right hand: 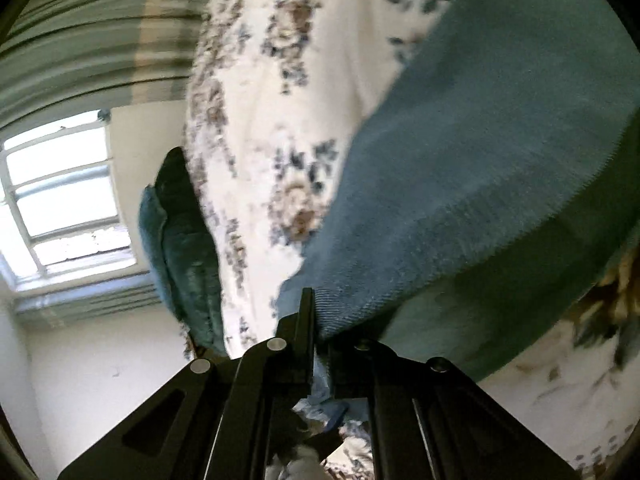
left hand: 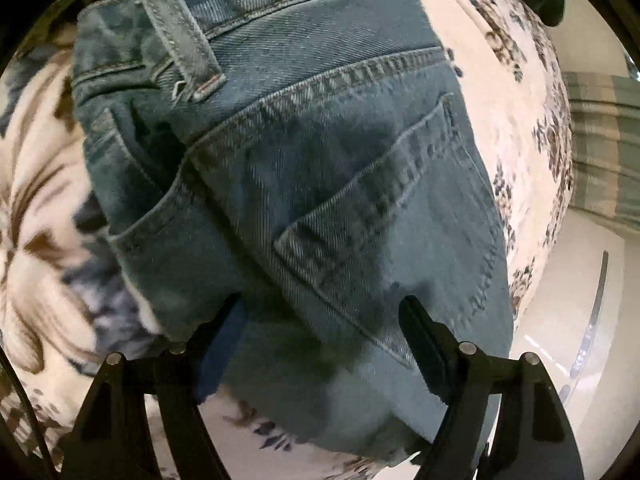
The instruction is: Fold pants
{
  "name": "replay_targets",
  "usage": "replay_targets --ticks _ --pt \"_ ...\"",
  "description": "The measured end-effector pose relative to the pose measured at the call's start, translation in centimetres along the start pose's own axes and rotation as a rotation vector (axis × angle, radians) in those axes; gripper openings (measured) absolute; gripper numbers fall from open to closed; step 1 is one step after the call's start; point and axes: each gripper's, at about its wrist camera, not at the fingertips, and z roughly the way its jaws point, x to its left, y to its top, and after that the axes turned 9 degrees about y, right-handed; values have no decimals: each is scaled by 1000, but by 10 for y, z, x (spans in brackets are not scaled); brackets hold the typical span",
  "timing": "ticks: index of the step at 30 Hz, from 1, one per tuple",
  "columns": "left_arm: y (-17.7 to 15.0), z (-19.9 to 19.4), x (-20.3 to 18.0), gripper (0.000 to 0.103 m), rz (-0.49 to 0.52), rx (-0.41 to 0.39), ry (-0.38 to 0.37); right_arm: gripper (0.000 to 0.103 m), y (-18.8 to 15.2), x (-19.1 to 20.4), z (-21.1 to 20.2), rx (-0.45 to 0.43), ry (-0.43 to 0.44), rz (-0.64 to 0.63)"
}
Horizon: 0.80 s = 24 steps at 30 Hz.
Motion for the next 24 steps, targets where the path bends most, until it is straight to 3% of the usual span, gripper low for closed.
replay_targets --ticks 2,3,4,6,7,14,18,24 --pt "6 2 1 77 -24 -7 -5 5 0 8 2 17 -1 -24" --pt "8 1 3 68 -34 -15 -12 5 4 3 -13 20 -6 -32" --pt "10 -1 3 41 -43 -38 -5 5 5 3 -11 24 -15 -36" --pt "15 -6 0 19 -17 -84 4 5 8 1 -12 35 -21 -39" --pt "17 -9 -3 12 8 -111 13 5 7 1 -12 39 -37 -48" --pt "-2 -64 -8 10 164 -301 82 5 -10 -23 -20 94 -128 -78" --pt "-3 -66 4 10 203 -282 136 5 -24 -48 -27 142 -197 -68" --pt "7 -18 30 14 230 -221 218 5 -33 -102 -9 204 -336 -65"
